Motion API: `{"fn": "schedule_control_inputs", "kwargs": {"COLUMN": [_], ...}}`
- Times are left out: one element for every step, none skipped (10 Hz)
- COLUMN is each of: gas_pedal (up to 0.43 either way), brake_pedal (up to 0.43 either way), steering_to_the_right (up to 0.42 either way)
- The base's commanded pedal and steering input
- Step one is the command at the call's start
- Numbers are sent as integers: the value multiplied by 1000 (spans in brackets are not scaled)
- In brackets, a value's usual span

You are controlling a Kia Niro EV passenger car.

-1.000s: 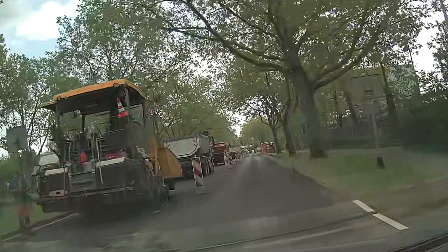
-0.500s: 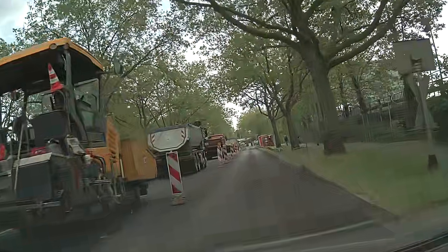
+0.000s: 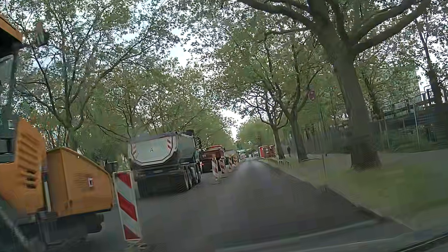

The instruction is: Follow the waypoints while adhering to traffic rules and regulations

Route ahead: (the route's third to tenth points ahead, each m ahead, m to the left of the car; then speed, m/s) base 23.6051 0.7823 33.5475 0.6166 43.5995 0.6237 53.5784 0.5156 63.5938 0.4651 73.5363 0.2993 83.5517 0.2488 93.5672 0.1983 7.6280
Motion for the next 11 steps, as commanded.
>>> {"fn": "schedule_control_inputs", "kwargs": {"gas_pedal": [98, 98, 98, 98, 98, 98, 98, 98, 98, 98, 118], "brake_pedal": [30, 30, 30, 30, 30, 30, 30, 30, 30, 30, 30], "steering_to_the_right": [7, 6, 6, 5, 6, 5, 2, 2, 2, 1, -1]}}
